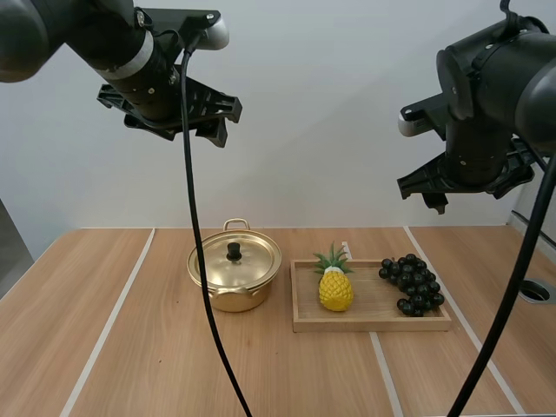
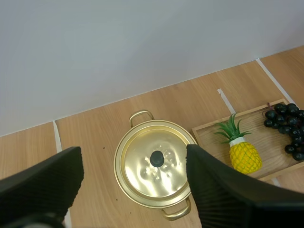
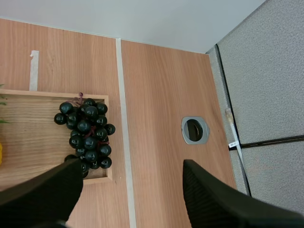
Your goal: Open the pot, put the grape inside, and close it
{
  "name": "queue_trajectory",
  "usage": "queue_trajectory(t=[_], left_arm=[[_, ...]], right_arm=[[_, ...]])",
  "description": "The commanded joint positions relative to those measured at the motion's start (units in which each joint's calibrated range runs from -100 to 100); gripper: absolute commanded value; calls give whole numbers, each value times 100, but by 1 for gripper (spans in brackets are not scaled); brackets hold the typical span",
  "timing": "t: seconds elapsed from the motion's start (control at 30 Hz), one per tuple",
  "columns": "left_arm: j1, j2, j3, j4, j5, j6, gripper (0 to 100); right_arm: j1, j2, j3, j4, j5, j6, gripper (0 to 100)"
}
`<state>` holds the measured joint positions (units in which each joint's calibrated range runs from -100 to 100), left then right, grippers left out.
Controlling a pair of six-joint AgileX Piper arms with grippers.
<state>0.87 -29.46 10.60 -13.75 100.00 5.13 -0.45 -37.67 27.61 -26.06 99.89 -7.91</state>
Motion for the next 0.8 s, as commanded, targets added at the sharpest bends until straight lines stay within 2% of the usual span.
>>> queue_trajectory(t=[0.0,0.33,0.53,0.77], left_arm=[[6,89,-22,-102,0,24,100],[6,718,-22,-201,0,24,100],[6,1086,-22,-228,0,43,100],[-3,1577,-22,-228,0,476,100]], right_arm=[[-15,-33,20,48,11,-66,100],[-15,-33,20,594,11,-66,100],[-15,-33,20,620,11,-66,100],[-15,-33,20,586,11,-66,100]])
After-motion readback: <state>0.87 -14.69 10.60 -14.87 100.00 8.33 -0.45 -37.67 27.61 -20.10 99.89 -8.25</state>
